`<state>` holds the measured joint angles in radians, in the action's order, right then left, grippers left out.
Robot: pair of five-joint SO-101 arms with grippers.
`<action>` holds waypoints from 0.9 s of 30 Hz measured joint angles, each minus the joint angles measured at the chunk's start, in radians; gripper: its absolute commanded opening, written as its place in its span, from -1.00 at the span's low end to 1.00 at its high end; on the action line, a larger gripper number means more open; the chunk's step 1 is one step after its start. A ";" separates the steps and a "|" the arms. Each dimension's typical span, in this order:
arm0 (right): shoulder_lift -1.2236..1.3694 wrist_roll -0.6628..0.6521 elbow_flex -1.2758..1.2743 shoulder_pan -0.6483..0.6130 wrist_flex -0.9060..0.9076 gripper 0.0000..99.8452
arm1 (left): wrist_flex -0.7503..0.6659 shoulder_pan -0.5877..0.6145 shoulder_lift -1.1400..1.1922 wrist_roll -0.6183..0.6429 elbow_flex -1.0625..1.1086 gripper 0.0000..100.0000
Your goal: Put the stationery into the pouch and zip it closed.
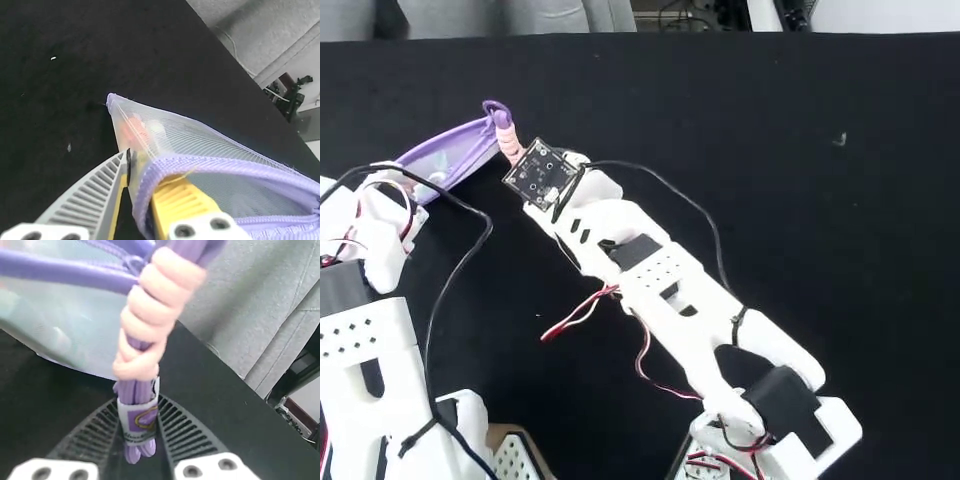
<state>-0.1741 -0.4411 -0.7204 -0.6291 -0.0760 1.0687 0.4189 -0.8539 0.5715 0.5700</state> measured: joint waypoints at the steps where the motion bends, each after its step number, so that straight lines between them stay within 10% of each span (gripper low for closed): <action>1: 0.000 0.000 0.000 -0.002 0.000 -0.98 | 0.000 0.000 0.000 -0.008 0.000 -0.64; 27: 0.000 0.000 0.106 -0.002 0.210 -0.98 | 0.405 0.000 -0.005 -0.227 -0.578 -0.60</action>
<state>-0.1741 -0.4411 -0.6145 -0.6306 0.1343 1.4737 0.4189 -0.8585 0.3445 -0.0084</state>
